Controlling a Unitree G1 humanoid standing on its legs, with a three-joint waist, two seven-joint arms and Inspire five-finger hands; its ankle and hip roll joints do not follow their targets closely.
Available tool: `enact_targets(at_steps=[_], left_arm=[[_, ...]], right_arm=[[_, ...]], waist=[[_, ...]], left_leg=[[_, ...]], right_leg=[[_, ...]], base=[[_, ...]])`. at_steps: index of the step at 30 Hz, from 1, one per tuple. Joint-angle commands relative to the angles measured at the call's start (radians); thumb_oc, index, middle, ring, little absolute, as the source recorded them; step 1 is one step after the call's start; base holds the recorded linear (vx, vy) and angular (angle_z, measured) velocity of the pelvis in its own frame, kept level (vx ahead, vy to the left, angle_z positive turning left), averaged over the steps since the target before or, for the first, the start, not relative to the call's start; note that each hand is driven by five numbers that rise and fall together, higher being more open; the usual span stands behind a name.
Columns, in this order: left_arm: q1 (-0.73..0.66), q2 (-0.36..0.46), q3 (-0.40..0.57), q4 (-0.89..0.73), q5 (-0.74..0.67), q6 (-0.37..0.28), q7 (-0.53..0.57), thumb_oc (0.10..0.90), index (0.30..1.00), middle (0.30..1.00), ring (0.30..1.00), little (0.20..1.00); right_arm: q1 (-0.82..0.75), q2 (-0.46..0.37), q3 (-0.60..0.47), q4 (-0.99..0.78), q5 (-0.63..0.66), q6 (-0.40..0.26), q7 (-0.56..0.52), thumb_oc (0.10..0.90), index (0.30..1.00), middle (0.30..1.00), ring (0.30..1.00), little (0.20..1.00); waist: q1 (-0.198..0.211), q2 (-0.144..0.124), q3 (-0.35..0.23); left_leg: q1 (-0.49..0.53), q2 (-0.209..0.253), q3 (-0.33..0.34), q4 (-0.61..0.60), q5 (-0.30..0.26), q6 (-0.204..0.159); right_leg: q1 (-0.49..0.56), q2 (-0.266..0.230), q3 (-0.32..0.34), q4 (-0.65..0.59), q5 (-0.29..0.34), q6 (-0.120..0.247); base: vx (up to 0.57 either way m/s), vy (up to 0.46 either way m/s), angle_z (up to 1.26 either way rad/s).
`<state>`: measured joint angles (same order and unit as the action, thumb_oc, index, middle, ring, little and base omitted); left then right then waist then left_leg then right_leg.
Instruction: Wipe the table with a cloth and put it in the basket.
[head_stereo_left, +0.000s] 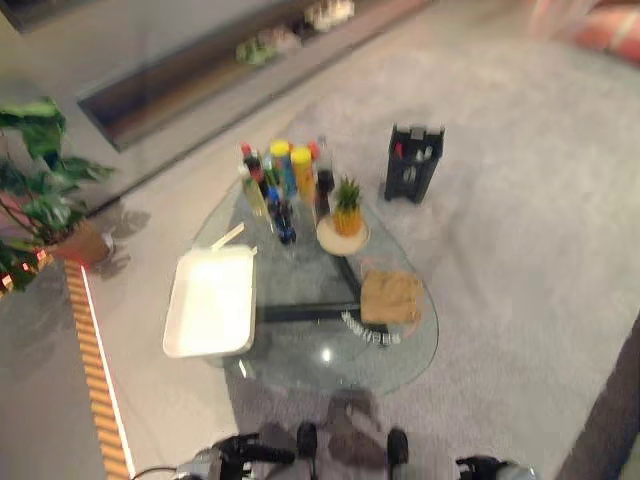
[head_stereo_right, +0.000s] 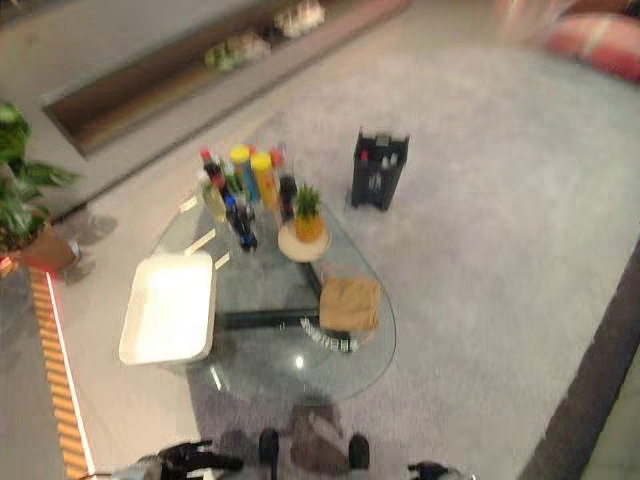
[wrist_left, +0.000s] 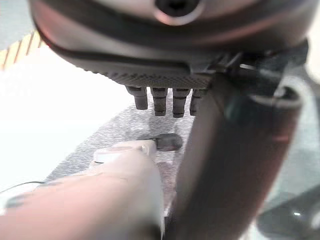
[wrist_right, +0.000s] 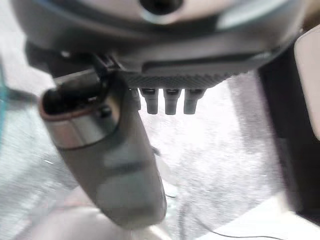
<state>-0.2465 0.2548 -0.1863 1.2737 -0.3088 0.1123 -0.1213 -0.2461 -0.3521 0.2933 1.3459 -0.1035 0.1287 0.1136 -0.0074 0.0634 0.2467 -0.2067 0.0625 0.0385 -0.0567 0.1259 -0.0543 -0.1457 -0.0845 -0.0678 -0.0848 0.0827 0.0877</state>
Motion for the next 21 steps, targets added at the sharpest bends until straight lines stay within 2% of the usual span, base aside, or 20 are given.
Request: enact_targets(at_steps=[1,4,10,16,21], left_arm=[[-0.032,0.037,-0.004,0.038,-0.079,-0.051,0.006,0.8,0.9,0.9,0.9,0.9],[-0.081,0.057,0.003,0.019,-0.155,-0.081,0.011,0.8,0.9,0.9,0.9,0.9],[-0.14,0.086,0.0,0.005,-0.245,-0.124,0.016,0.8,0.9,0.9,0.9,0.9],[-0.141,0.11,0.004,-0.036,-0.269,-0.143,0.003,0.8,0.9,0.9,0.9,0.9],[-0.142,0.125,0.003,-0.064,-0.298,-0.158,-0.012,0.8,0.9,0.9,0.9,0.9]], right_arm=[[-0.031,-0.006,0.037,0.002,0.054,0.04,-0.004,0.8,0.9,0.9,0.9,0.9],[-0.072,-0.021,0.053,-0.023,0.084,0.058,-0.025,0.8,0.9,0.9,0.9,0.9],[-0.113,-0.055,0.052,-0.049,0.159,0.043,-0.063,0.8,0.9,0.9,0.9,0.9],[-0.143,-0.07,0.034,-0.077,0.219,0.014,-0.11,0.8,0.9,0.9,0.9,0.9],[-0.157,-0.088,0.02,-0.118,0.222,-0.05,-0.186,0.8,0.9,0.9,0.9,0.9]], waist=[[-0.013,-0.039,0.05],[-0.006,-0.044,0.123],[0.005,-0.057,0.215],[0.02,-0.06,0.237],[0.025,-0.066,0.246]], left_leg=[[0.03,-0.041,-0.034,-0.031,-0.053,0.016],[-0.03,-0.044,-0.036,-0.029,-0.021,0.016],[-0.256,-0.08,-0.063,0.222,-0.048,0.012],[-0.422,-0.097,-0.063,0.389,-0.088,0.019],[-0.534,-0.089,-0.074,0.494,-0.111,0.024]], right_leg=[[-0.048,0.013,0.052,-0.002,0.032,-0.002],[-0.128,0.014,0.03,0.059,0.021,-0.01],[-0.318,0.005,-0.004,0.275,-0.031,-0.024],[-0.477,0.006,-0.013,0.43,-0.077,-0.032],[-0.586,0.016,-0.007,0.522,-0.099,-0.041]], base=[[-0.14,0.008,0.05],[-0.19,0.022,0.0],[-0.18,-0.019,0.03],[-0.06,-0.063,0.12],[-0.01,-0.081,0.12]])
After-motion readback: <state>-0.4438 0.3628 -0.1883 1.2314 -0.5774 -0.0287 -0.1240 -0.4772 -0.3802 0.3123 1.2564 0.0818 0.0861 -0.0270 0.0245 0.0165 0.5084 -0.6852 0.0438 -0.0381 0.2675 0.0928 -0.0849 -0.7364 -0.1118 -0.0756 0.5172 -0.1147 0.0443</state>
